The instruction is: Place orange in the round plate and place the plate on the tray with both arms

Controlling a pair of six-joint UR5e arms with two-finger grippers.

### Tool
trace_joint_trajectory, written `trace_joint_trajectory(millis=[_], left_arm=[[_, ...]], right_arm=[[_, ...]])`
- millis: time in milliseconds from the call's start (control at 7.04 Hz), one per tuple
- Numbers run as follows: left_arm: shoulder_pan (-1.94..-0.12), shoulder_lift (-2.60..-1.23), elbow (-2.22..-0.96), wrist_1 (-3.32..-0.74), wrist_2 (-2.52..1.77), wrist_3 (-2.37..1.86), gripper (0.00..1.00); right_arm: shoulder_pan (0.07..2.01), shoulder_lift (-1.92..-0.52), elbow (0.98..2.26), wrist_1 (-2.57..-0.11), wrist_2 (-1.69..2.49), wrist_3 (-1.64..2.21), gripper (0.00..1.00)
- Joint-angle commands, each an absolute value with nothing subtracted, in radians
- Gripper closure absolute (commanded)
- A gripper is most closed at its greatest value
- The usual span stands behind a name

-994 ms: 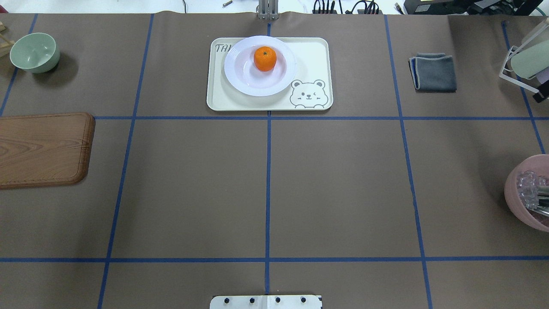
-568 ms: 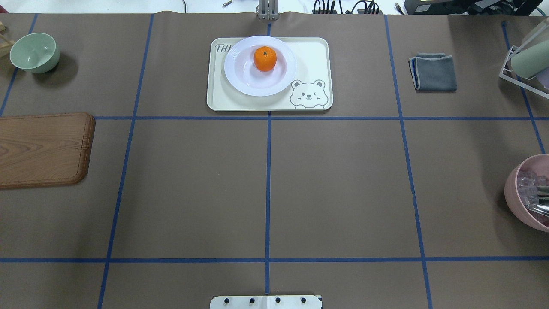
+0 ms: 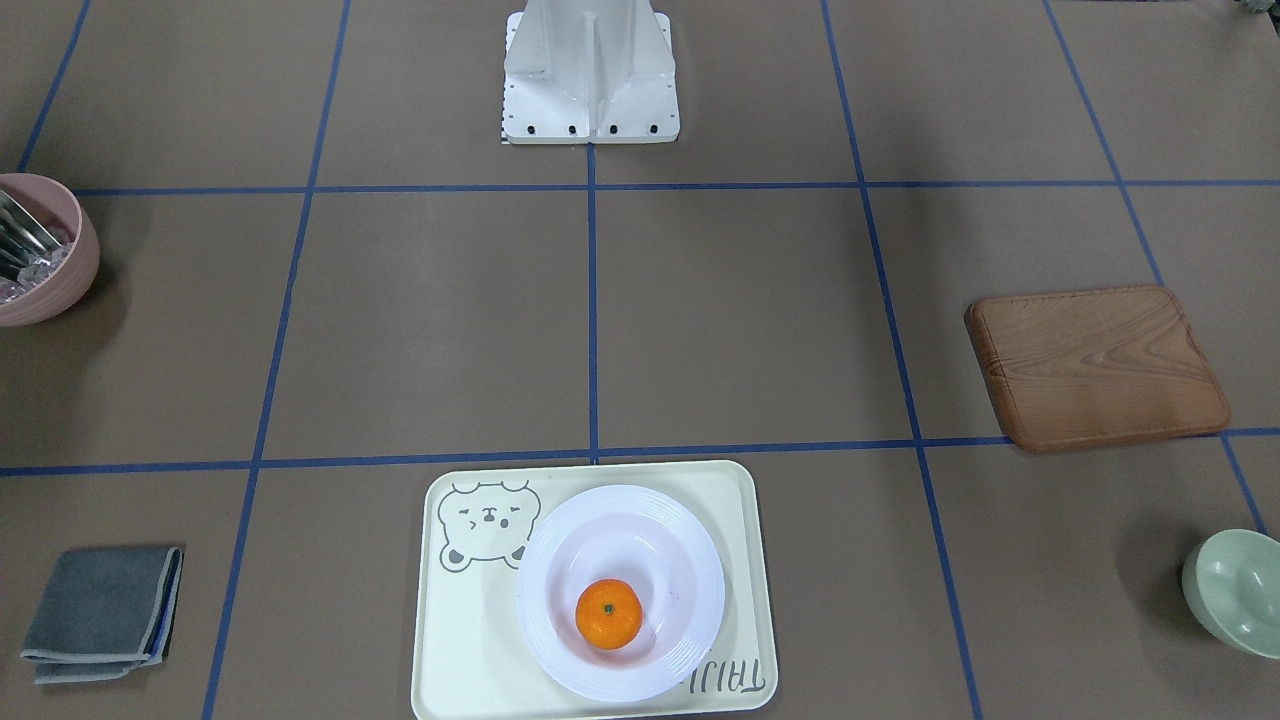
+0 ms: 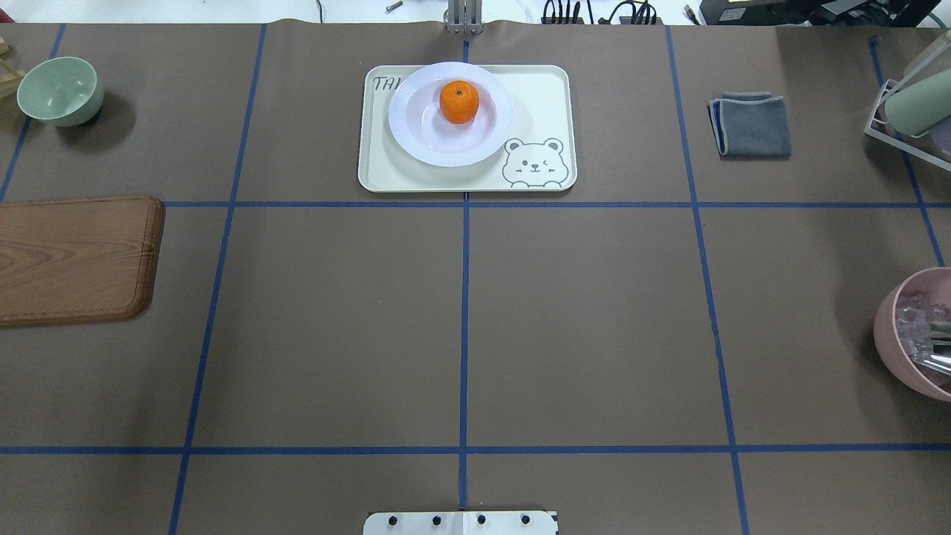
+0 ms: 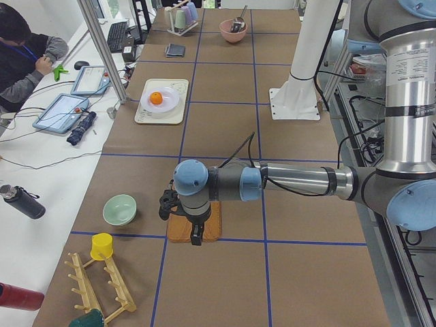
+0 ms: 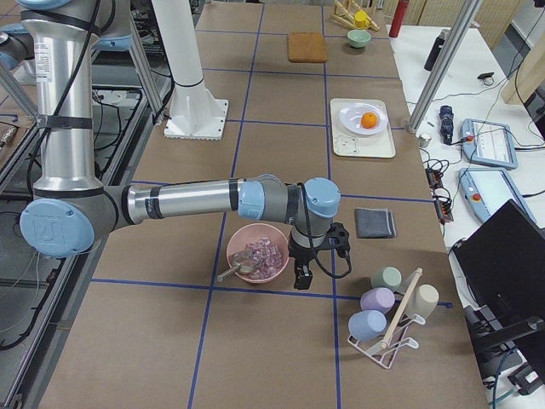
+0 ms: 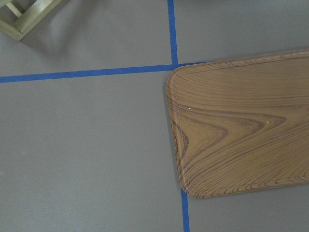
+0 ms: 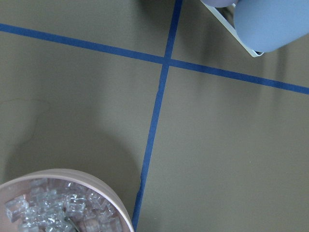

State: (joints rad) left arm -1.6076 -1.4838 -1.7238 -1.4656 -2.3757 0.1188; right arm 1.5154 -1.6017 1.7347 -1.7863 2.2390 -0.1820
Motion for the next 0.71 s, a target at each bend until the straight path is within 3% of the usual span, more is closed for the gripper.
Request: trace_joint_trajectory(millis=[0,568], left_arm=[[-1.608,-1.482,-1.721,-1.463,-2.376,0.115,0.01],[-1.608,-1.482,-1.72,-1.462,-2.368,0.11,0.01]], right_arm=[[1.516,-1.606,1.714,-1.786,2.252,-0.176,0.0],[1.514,-1.611,1.733,-1.778,2.253,-0.192,0.0]])
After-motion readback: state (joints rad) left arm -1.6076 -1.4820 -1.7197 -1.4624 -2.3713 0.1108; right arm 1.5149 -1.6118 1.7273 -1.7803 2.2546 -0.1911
